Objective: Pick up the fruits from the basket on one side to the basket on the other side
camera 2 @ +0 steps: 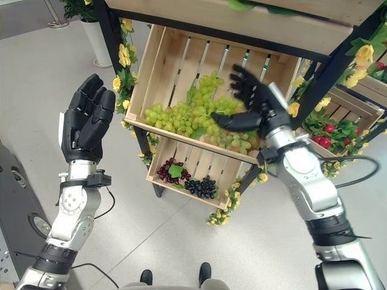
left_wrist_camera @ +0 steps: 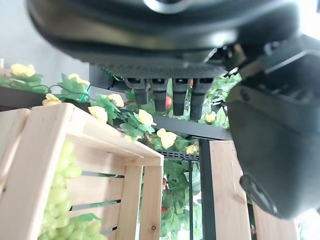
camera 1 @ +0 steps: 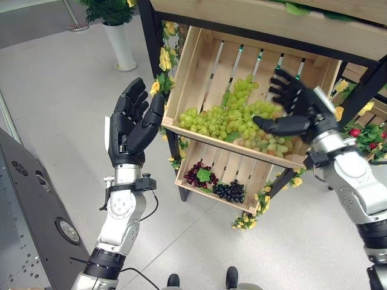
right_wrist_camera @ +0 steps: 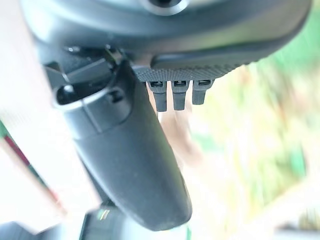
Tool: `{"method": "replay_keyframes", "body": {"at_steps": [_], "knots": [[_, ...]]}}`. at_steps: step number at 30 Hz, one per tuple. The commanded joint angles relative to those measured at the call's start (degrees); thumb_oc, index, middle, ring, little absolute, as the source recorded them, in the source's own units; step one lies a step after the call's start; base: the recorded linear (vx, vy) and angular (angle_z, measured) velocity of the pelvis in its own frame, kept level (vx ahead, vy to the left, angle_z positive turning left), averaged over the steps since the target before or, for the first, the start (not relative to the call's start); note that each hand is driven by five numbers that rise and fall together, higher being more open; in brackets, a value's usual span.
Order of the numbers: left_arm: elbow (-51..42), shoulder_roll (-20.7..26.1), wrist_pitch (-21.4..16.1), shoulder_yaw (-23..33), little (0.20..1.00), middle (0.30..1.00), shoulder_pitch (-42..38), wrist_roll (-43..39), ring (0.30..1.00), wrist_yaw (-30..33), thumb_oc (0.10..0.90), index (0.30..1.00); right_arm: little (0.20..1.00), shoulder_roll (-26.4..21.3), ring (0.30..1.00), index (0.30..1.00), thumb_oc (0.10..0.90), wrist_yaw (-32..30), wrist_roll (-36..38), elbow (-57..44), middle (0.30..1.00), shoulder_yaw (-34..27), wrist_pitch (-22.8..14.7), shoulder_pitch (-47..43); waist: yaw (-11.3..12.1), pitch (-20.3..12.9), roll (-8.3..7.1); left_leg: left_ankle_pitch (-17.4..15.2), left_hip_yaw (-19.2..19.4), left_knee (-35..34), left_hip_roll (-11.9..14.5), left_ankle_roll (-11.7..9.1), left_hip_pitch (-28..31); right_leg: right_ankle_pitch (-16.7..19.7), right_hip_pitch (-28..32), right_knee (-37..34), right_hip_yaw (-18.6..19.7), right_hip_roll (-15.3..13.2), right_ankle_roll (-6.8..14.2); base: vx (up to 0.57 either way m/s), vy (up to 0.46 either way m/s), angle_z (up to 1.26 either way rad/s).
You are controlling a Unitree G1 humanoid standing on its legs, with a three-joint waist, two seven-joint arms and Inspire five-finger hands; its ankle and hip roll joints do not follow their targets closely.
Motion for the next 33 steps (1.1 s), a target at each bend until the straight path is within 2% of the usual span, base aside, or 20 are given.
{"method": "replay_keyframes", "body": {"at_steps": [1, 7, 8, 10, 15, 18, 19, 21, 22, 24, 26, 27, 29, 30, 31, 33], "knots": [[-2.51, 1.4, -6.29, 2.1, 0.9, 0.9, -2.36, 2.73, 0.9, -2.1, 0.8, 0.9, 0.9, 2.67, 0.9, 0.9, 0.8, 12.23, 11.01, -5.46, 0.9, -1.1, -11.05, -1.34, 0.81, -6.41, -0.83, -3.45, 1.06, 0.09, -1.64, 0.19, -1.2, -3.58, 3.55, 1.0, -1.44, -3.73, 2.29, 0.05, 0.047, 0.04], [-2.98, 0.91, -6.87, 2.47, 0.9, 0.9, -0.34, 2.73, 0.9, -2.32, 0.8, 0.9, 0.9, 7.65, 0.9, 0.9, 0.8, 23.56, 18.89, -5.29, 0.9, 1.21, -11.13, 3.0, 1.85, -6.71, -0.55, -3.68, 0.66, 0.09, -1.95, 0.4, -1.26, -4.25, 3.83, 1.55, -2.66, -4.09, 2.35, 0.03, 0.05, 0.03], [-3.18, 0.9, -7.0, 2.35, 0.9, 0.9, 0.47, 2.91, 0.9, -1.8, 0.8, 0.9, 0.9, 9.68, 0.9, 0.9, 0.8, 27.61, 21.36, -5.36, 0.9, 2.23, -9.73, 4.79, 2.27, -6.76, -0.4, -3.66, 0.22, 0.09, -2.29, 0.6, -1.44, -4.48, 3.82, 1.9, -3.1, -4.2, 2.33, 0.03, 0.082, 0.06], [-3.02, 0.88, -7.28, 2.45, 0.9, 0.9, 1.0, 3.09, 0.9, -1.09, 0.8, 0.9, 0.9, 11.24, 0.9, 0.9, 0.8, 30.6, 23.34, -4.98, 0.9, 3.51, -8.77, 6.19, 2.7, -6.66, -0.29, -3.58, -0.08, 0.09, -2.63, 0.84, -1.6, -4.7, 3.79, 2.33, -3.51, -4.52, 2.36, 0.02, 0.082, 0.12], [-3.12, 0.89, -6.57, 2.56, 0.9, 0.9, 2.02, 3.95, 0.9, 0.1, 0.8, 0.9, 0.9, 14.76, 0.9, 0.9, 0.8, 33.23, 22.1, -3.03, 0.9, 7.28, -6.51, 9.54, 3.77, -6.53, 0.06, -3.25, -0.91, 0.09, -3.52, 1.48, -2.27, -5.15, 3.47, 3.55, -4.61, -5.33, 2.57, 0.01, 0.094, 0.04], [-3.13, 1.17, -6.48, 2.64, 0.9, 0.9, 2.93, 5.11, 0.9, 0.68, 0.8, 0.9, 0.9, 15.06, 0.9, 0.9, 0.8, 35.67, 19.25, -0.19, 0.9, 9.47, -6.89, 11.65, 4.35, -6.42, 0.19, -3.01, -1.3, 0.09, -4.03, 2.07, -2.7, -5.59, 3.07, 4.71, -5.19, -5.8, 2.66, -0.01, 0.157, 0.11], [-3.31, 1.5, -6.53, 2.87, 0.9, 0.9, 3.83, 4.94, 0.9, 1.34, 0.8, 0.9, 0.9, 15.09, 0.9, 0.9, 0.8, 38.05, 17.98, 0.99, 0.9, 10.71, -8.95, 13.44, 4.77, -6.26, 0.31, -2.76, -1.67, 0.09, -4.36, 2.4, -2.93, -5.76, 2.74, 5.68, -5.76, -6.18, 2.82, -0.01, 0.117, 0.24], [-3.04, 1.76, -6.76, 3.24, 0.9, 0.9, 4.46, 5.12, 0.9, 1.49, 0.8, 0.9, 0.9, 14.98, 0.9, 0.9, 0.8, 39.76, 16.12, 2.31, 0.9, 11.68, -9.02, 13.99, 5.21, -6.05, 0.38, -2.62, -2.29, 0.09, -4.82, 2.86, -3.12, -5.89, 2.47, 6.55, -6.05, -6.65, 2.99, -0.01, 0.17, 0.19], [-3.0, 1.77, -6.78, 3.27, 0.9, 0.9, 4.48, 5.12, 0.9, 1.45, 0.8, 0.9, 0.9, 15.02, 0.9, 0.9, 0.8, 39.82, 15.92, 2.44, 0.9, 11.78, -9.02, 14.01, 5.23, -6.05, 0.38, -2.61, -2.36, 0.09, -4.86, 2.89, -3.14, -5.92, 2.44, 6.62, -6.09, -6.69, 3.0, -0.01, 0.224, 0.11], [-2.12, 1.99, -6.53, 3.31, 0.9, 0.9, 4.75, 5.54, 0.9, 1.1, 0.8, 0.9, 0.9, 14.37, 0.9, 0.9, 0.8, 40.53, 10.01, 6.08, 0.9, 14.09, -9.26, 14.0, 5.96, -6.05, 0.41, -2.47, -3.33, 0.09, -5.47, 3.35, -3.41, -6.22, 1.83, 8.21, -6.37, -7.2, 3.24, -0.01, 0.164, 0.2], [-1.81, 2.16, -5.66, 3.24, 0.9, 0.9, 4.71, 5.78, 0.9, 0.47, 0.8, 0.9, 0.9, 13.74, 0.9, 0.9, 0.8, 39.82, 8.61, 7.83, 0.9, 15.55, -8.89, 14.01, 6.21, -6.04, 0.42, -2.37, -3.85, 0.09, -5.68, 3.66, -3.6, -6.46, 1.01, 9.79, -5.94, -7.32, 3.33, -0.02, 0.087, 0.23], [-1.58, 2.57, -4.59, 2.96, 0.9, 0.9, 4.89, 4.81, 0.9, -1.18, 0.8, 0.9, 0.9, 13.27, 0.9, 0.9, 0.8, 38.54, 7.88, 9.76, 0.9, 16.29, -7.88, 14.7, 6.3, -6.02, 0.43, -2.17, -4.45, 0.09, -5.94, 3.99, -3.8, -6.65, 0.2, 11.35, -5.15, -7.02, 3.28, -0.03, 0.039, 0.11], [-0.15, 2.75, -3.84, 2.19, 0.9, 0.9, 5.52, 2.94, 0.9, -4.48, 0.8, 0.9, 0.9, 13.2, 0.9, 0.9, 0.8, 37.39, 4.88, 13.46, 0.9, 17.1, -8.27, 15.85, 6.18, -6.02, 0.35, -1.95, -5.2, 0.09, -6.22, 4.46, -4.06, -6.96, -0.73, 12.98, -3.88, -6.4, 3.1, -0.04, 0.004, 0.23], [0.82, 2.82, -3.5, 1.52, 0.9, 0.9, 5.83, 2.04, 0.9, -6.16, 0.8, 0.9, 0.9, 13.11, 0.9, 0.9, 0.8, 36.4, 3.48, 15.19, 0.9, 17.61, -9.19, 16.59, 6.08, -5.92, 0.35, -1.81, -5.6, 0.09, -6.34, 4.64, -4.21, -6.94, -1.11, 13.69, -3.33, -6.14, 3.05, -0.06, -0.057, 0.35], [2.35, 2.8, -2.08, 0.22, 0.9, 0.9, 6.4, 0.16, 0.9, -9.36, 0.8, 0.9, 0.9, 12.98, 0.9, 0.9, 0.8, 32.0, 2.31, 17.55, 0.9, 18.16, -9.38, 17.73, 5.88, -5.68, 0.39, -1.52, -6.23, 0.09, -6.41, 4.89, -4.5, -6.94, -1.57, 14.38, -2.51, -5.73, 2.94, -0.06, -0.073, 0.56], [3.55, 2.62, -1.1, -0.62, 0.9, 0.9, 6.91, 0.72, 0.9, -10.49, 0.8, 0.9, 0.9, 13.5, 0.9, 0.9, 0.8, 29.6, 1.0, 20.32, 0.9, 18.16, -10.53, 18.26, 5.6, -5.6, 0.43, -1.36, -6.66, 0.09, -6.36, 4.99, -4.69, -7.22, -1.89, 14.86, -1.65, -5.29, 2.82, -0.07, -0.136, 0.62]]}}
